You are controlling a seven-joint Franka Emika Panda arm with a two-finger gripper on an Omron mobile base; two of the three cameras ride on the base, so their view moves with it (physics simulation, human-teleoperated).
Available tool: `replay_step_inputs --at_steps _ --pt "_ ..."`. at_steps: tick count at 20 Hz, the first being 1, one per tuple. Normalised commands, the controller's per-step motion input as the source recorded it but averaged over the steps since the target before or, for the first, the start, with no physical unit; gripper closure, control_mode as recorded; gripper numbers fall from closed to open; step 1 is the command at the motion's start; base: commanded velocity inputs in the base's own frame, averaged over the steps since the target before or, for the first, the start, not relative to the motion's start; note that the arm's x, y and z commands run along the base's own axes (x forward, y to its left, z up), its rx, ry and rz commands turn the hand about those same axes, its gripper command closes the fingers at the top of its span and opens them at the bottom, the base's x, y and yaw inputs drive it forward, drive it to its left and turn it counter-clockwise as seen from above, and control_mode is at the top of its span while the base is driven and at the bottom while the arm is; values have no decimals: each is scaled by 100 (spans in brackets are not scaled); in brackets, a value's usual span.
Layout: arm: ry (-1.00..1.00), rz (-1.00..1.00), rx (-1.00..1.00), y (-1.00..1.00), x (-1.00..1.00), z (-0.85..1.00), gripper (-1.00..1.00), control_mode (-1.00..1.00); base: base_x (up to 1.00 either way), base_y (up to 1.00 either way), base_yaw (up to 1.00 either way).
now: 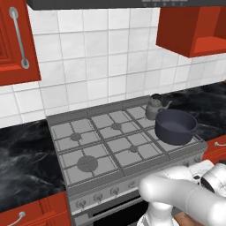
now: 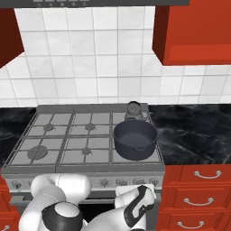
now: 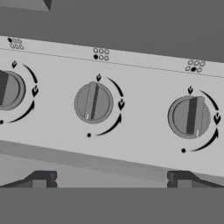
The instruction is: Pick the kettle from the cabinet and place it on a stove burner. Then pick the pot from the counter and place it on another stove burner. Finally, turn both burners on.
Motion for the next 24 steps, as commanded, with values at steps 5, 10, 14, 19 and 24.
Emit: replay_step_inputs --at_steps 5,10,14,19,24 --pt "-5 0 0 -7 5 -16 -100 -100 0 0 0" --pt "-2 0 0 0 19 -7 -100 -100 0 0 0" --pt "0 0 3 -1 25 -6 -100 -100 0 0 0" --pt "-1 0 2 -6 18 -16 -100 -100 0 0 0" --pt "-2 0 2 -7 10 -19 -100 -100 0 0 0"
